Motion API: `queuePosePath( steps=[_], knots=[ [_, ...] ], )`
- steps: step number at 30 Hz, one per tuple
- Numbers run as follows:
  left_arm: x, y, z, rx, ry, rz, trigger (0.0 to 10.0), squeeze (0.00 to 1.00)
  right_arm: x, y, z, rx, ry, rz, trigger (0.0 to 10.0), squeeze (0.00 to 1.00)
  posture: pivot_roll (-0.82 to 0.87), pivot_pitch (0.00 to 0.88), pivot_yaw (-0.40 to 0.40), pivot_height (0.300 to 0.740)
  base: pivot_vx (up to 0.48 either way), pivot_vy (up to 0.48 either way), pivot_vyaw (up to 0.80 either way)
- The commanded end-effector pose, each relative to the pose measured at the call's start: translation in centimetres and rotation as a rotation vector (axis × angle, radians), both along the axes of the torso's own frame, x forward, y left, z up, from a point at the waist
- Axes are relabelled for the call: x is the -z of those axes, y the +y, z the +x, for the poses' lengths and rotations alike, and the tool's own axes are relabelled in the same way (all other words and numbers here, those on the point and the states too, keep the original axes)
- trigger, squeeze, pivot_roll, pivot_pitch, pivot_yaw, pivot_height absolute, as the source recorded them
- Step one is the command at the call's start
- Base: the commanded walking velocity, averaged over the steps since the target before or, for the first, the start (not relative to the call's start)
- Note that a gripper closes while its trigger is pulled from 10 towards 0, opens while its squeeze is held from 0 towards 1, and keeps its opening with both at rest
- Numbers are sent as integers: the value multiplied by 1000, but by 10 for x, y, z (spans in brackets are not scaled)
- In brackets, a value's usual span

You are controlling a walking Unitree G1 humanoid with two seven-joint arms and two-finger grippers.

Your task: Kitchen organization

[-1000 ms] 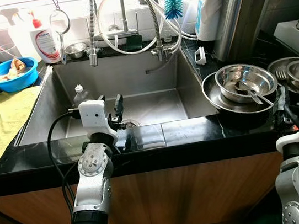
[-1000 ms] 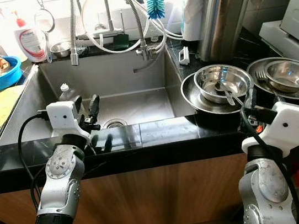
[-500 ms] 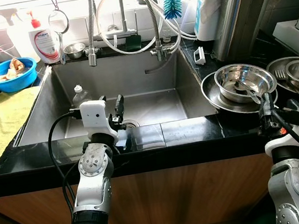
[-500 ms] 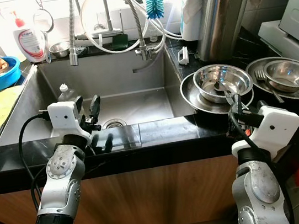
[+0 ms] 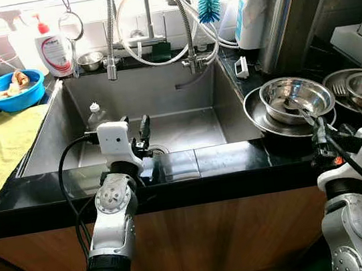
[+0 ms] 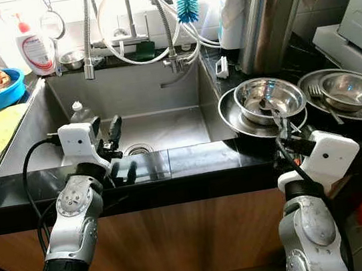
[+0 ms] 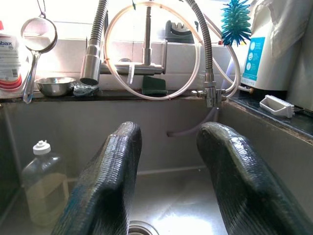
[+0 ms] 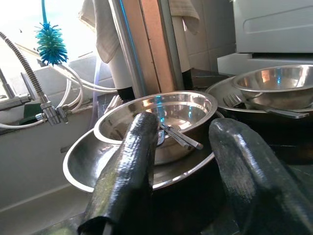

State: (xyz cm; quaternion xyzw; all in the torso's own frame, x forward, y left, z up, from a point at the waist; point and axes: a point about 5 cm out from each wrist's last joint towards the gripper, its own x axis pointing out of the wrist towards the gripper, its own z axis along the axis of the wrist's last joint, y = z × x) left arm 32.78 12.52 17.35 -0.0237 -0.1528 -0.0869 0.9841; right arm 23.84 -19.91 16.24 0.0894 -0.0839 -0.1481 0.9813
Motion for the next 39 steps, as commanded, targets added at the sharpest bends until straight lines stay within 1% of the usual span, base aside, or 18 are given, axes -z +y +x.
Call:
queuePosePath(
  steps=[1,3,22,29,33,34,35,37,38,39],
  knots=[
    [3,-1,-1,10,20,6,10000,0,3,1,0,-7,15,9,118,0,-145,0,-10,740,0,0,0],
    [4,-1,-1,10,20,6,10000,0,3,1,1,-8,15,9,0,0,-145,0,-10,740,0,0,0],
    [4,0,-1,3,21,8,10000,0,-2,3,5,-15,1,10,0,0,-143,0,-12,740,0,0,0],
    [3,2,0,-2,20,8,10000,0,-19,8,8,-34,-60,-21,0,0,-142,0,-11,740,0,0,0],
    [3,3,1,-7,19,7,10000,0,-42,13,11,-49,-132,-40,0,0,-145,0,-11,740,0,0,0],
    [3,3,1,-7,18,8,10000,0,-43,13,12,-50,-135,-41,0,0,-145,0,-11,740,0,0,0],
    [3,3,1,-8,19,7,10000,0,-47,14,12,-55,-149,-54,10000,0,-144,0,-11,740,0,0,0],
    [3,3,1,-9,20,4,10000,0,-63,20,14,-84,-201,-91,10000,0,-144,0,-12,740,0,0,0],
    [3,3,1,-11,22,3,10000,0,-72,24,14,-101,-228,-125,10000,0,-144,0,-12,740,0,0,0],
    [3,3,1,-11,22,3,10000,0,-72,24,14,-101,-228,-125,10000,0,-144,0,-12,740,0,0,0]
  ],
)
